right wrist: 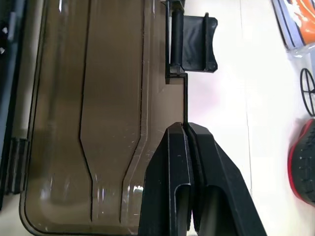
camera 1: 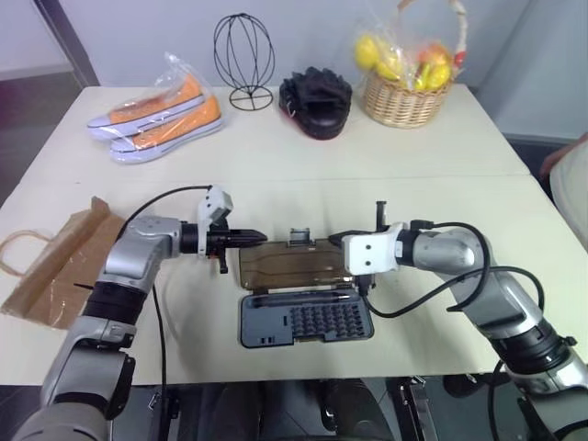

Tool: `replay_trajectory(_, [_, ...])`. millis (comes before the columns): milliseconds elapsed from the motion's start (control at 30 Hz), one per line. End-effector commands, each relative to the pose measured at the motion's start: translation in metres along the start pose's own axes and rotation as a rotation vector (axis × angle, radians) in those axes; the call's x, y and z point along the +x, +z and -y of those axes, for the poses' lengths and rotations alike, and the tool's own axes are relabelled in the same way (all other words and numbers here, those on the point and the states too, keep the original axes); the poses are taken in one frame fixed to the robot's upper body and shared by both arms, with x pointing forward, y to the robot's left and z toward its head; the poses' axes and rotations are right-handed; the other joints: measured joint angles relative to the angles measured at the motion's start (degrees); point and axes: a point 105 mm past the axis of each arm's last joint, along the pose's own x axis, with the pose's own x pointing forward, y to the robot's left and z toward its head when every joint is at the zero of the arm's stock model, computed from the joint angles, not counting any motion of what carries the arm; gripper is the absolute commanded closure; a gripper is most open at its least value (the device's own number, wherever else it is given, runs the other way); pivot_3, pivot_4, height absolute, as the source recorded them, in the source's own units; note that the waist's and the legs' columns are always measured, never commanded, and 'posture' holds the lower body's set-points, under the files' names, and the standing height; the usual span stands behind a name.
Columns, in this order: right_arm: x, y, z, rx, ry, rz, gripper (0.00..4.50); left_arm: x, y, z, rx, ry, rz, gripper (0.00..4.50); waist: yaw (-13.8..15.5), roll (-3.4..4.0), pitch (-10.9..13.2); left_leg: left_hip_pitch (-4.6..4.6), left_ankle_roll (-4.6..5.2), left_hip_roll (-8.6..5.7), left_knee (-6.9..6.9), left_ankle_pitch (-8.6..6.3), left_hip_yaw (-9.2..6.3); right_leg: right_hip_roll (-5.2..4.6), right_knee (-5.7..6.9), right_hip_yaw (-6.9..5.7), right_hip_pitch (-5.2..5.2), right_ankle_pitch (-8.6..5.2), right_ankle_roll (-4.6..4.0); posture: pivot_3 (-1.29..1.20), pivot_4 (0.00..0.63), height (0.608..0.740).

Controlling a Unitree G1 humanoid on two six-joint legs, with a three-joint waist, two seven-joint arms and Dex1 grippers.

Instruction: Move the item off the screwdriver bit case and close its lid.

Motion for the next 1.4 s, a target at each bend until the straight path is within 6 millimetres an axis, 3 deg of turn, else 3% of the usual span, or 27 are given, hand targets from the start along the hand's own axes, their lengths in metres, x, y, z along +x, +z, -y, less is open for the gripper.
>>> replay_trajectory(33, [-0.009, 0.003, 0.013, 0.018, -0.054, 0.0, 3.12, 0.0, 0.011, 0.003, 0.047, -0.022, 0.019, 4.5, 0.0, 0.0, 0.0, 0.0, 0.0, 0.0, 0.01, 0.0, 0.0, 0.0, 0.0, 0.0, 0.0, 0.0, 0.0, 0.0, 0.15, 0.74])
replay_trajectory(200, [-0.026, 0.016, 0.038, 0.147, -0.134, 0.056, 0.58, 0.006, 0.013, 0.006, 0.051, -0.052, 0.015, 4.5, 0.0, 0.0, 0.0, 0.0, 0.0, 0.0, 0.01, 0.0, -0.03, 0.0, 0.01, 0.0, 0.0, 0.0, 0.0, 0.0, 0.15, 0.74])
replay_trajectory(333, [-0.052, 0.031, 0.051, 0.317, -0.114, 0.15, 0.58, 0.01, 0.011, 0.008, 0.059, -0.071, 0.005, 4.5, 0.0, 0.0, 0.0, 0.0, 0.0, 0.01, 0.01, 0.0, -0.17, 0.01, 0.02, 0.0, 0.0, 0.0, 0.0, 0.0, 0.15, 0.74])
replay_trajectory(400, [-0.07, 0.037, 0.045, 0.386, -0.034, 0.183, 0.58, 0.011, 0.011, 0.009, 0.057, -0.077, 0.006, 4.5, 0.2, 0.0, 0.0, 0.0, 0.01, 0.02, 0.01, 0.0, -0.2, 0.0, 0.01, -0.01, 0.01, 0.0, 0.0, 0.0, 0.15, 0.74])
replay_trajectory(467, [-0.091, 0.038, 0.026, 0.457, 0.105, 0.179, 0.58, 0.012, 0.012, 0.01, 0.05, -0.09, 0.012, 4.5, 0.6, 0.0, 0.0, -0.03, 0.02, 0.01, 0.01, -0.01, -0.24, -0.05, -0.02, -0.05, 0.04, 0.0, 0.0, 0.0, 0.15, 0.74])
replay_trajectory(533, [-0.124, 0.036, -0.019, 0.627, 0.337, 0.169, 0.58, 0.014, 0.014, 0.017, 0.045, -0.133, 0.016, 4.5, 1.6, -0.02, 0.0, -0.04, 0.09, 0.0, 0.02, -0.05, -0.26, -0.06, -0.11, -0.09, 0.1, 0.0, 0.0, 0.0, 0.15, 0.74])
replay_trajectory(633, [-0.137, 0.039, -0.048, 0.757, 0.415, 0.158, 1.42, 0.011, 0.018, 0.03, 0.053, -0.198, 0.013, 4.5, 1.3, -0.02, 0.0, -0.02, 0.35, 0.05, 0.02, -0.2, -0.22, -0.02, -0.35, -0.2, 0.29, -0.03, 0.03, 0.0, 0.15, 0.74])
replay_trajectory(833, [-0.128, 0.043, -0.095, 0.847, 0.467, 0.113, 4.43, 0.006, 0.033, 0.056, 0.064, -0.308, 0.006, 4.5, 0.7, -0.02, 0.0, 0.13, 0.34, 0.11, 0.08, -0.19, -0.12, 0.08, -0.1, -0.05, 0.24, -0.04, 0.05, 0.0, 0.15, 0.74])
replay_trajectory(933, [-0.124, 0.045, -0.11, 0.866, 0.476, 0.091, 4.48, 0.004, 0.037, 0.07, 0.074, -0.36, -0.009, 4.5, 0.2, -0.02, 0.0, 0.14, 0.31, 0.1, 0.09, -0.18, -0.12, 0.08, -0.06, -0.04, 0.24, -0.05, 0.05, 0.0, 0.15, 0.74])
replay_trajectory(1133, [-0.119, 0.042, -0.114, 0.878, 0.424, 0.064, 4.48, -0.001, 0.029, 0.101, 0.108, -0.497, -0.102, 4.5, 0.1, -0.02, 0.0, 0.15, 0.31, 0.1, 0.1, -0.18, -0.14, 0.07, -0.07, 0.0, 0.25, -0.07, 0.07, 0.0, 0.15, 0.74])
replay_trajectory(1300, [-0.12, 0.047, -0.11, 0.864, 0.381, 0.087, 4.48, 0.004, -0.001, 0.089, 0.198, -0.438, -0.22, 4.5, 0.2, -0.02, 0.0, 0.14, 0.31, 0.06, 0.12, -0.17, -0.1, 0.06, -0.09, 0.01, 0.26, -0.17, -0.06, 0.0, 0.15, 0.74])
replay_trajectory(1400, [-0.12, 0.058, -0.113, 0.861, 0.378, 0.122, 4.48, 0.011, 0.0, 0.073, 0.217, -0.362, -0.197, 4.5, 0.2, -0.03, 0.0, 0.13, 0.31, 0.05, 0.12, -0.17, -0.1, 0.07, -0.09, 0.0, 0.26, -0.18, -0.06, 0.0, 0.15, 0.74])
